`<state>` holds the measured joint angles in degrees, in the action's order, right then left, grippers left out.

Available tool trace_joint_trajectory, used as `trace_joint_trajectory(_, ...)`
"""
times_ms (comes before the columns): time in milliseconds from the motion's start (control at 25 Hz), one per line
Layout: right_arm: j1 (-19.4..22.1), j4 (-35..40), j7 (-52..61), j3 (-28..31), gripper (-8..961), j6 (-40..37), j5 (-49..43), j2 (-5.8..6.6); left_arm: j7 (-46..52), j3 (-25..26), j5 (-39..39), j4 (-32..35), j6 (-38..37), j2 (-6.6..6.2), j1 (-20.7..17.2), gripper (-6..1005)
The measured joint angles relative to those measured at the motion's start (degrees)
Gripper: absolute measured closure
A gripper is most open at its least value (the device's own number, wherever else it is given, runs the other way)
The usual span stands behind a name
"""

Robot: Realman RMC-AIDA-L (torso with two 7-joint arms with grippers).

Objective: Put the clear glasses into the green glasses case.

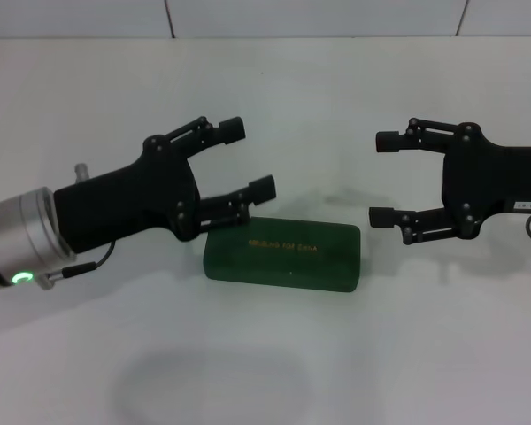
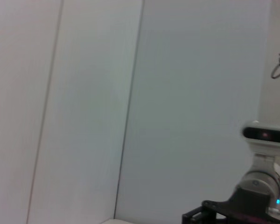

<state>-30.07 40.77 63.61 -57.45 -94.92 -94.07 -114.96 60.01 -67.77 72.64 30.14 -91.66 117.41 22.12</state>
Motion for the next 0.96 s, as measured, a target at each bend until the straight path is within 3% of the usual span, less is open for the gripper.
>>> trace_joint_trajectory(960,-0.5,-1.8,-3.2,-0.5,67,3.0,0.5,-0.89,-4.4,0.3,0.7,-0.8,0.5,0.39,-1.3,127)
